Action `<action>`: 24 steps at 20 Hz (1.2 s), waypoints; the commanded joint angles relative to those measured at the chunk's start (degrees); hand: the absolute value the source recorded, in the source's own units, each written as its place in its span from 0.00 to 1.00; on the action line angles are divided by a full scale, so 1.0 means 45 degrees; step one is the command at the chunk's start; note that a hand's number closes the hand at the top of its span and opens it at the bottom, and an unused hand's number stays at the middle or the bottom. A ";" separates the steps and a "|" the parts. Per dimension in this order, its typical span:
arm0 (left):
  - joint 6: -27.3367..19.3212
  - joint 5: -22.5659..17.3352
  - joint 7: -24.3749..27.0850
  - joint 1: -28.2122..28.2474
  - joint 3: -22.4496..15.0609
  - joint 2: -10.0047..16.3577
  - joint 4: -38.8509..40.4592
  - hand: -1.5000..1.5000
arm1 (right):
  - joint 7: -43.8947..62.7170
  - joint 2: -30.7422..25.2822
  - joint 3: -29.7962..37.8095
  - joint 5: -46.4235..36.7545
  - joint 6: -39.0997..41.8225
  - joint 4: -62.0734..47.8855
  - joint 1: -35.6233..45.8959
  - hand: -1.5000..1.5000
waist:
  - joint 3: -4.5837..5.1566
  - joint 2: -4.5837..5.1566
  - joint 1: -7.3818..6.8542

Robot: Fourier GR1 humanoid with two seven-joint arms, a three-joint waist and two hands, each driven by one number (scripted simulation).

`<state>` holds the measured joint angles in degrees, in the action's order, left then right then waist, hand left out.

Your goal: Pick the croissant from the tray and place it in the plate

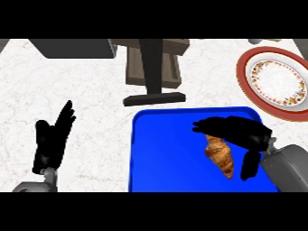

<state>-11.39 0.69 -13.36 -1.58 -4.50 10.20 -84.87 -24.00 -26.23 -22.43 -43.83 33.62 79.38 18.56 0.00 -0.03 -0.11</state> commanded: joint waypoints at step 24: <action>0.0236 0.0780 0.0087 -0.0250 0.0508 -0.0551 0.0321 0.50 | 0.3397 0.2612 0.5002 -0.2172 -0.3378 -0.3801 0.2303 1.00 | -0.0003 0.0043 -0.0050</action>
<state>-9.73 3.39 -12.06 -2.30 -2.09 7.51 -83.17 -19.83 -16.02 -8.18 -54.77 20.45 65.16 25.27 0.01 0.11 -0.37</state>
